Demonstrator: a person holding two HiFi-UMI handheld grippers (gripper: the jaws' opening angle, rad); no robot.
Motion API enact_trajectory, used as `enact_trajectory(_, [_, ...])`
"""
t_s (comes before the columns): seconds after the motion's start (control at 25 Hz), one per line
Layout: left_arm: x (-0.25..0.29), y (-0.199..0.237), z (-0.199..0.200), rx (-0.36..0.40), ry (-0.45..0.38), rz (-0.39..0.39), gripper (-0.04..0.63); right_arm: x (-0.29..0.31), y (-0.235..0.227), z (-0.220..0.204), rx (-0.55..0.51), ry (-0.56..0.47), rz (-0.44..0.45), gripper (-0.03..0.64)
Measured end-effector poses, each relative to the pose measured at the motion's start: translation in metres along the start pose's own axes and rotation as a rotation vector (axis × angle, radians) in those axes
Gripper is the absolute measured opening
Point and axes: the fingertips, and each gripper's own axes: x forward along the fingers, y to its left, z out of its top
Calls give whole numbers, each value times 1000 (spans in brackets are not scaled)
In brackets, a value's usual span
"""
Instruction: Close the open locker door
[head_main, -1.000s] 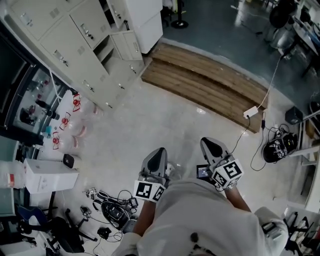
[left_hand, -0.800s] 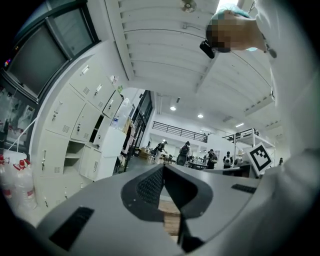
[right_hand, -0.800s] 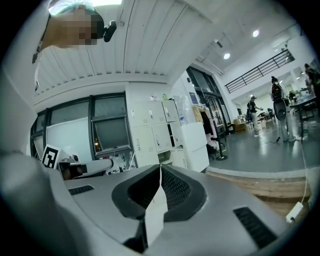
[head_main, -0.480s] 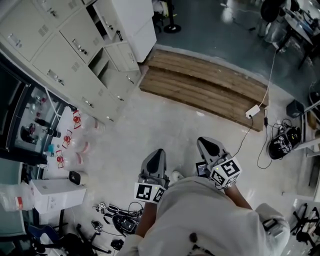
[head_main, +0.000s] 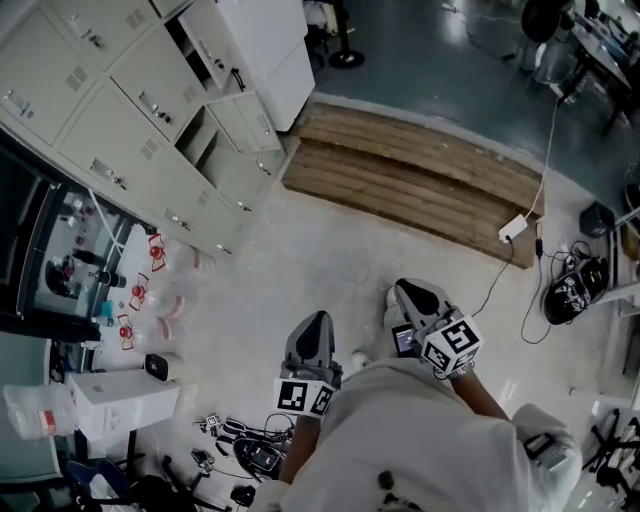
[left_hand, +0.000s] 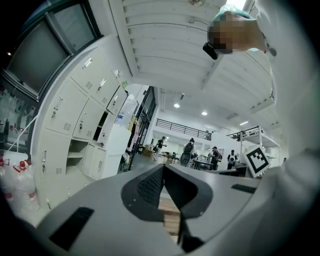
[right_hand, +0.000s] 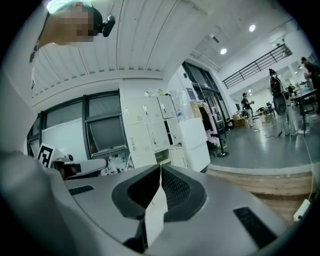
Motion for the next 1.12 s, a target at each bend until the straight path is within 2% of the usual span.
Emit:
enact_trajectory(0.28, [65,24,17,35,-12,46,8,65,-44,24,-6,11,68,29])
enact_trajectory(0.52, [124,46,29,53,-26,123,8,123,-84,54,-43,11,161,29])
enact_trajectory(0.84, [203,52,32,49,-61,192,8,164,-151,77,-60,42,242,29])
enact_trajectory(1.0, [235,55,29,39,-70,212,8,179,-182,81,-69,59,249,29])
enact_trajectory(1.12, [252,56,28,44,-54,197,8,187,-199,84,-45,59,231,29])
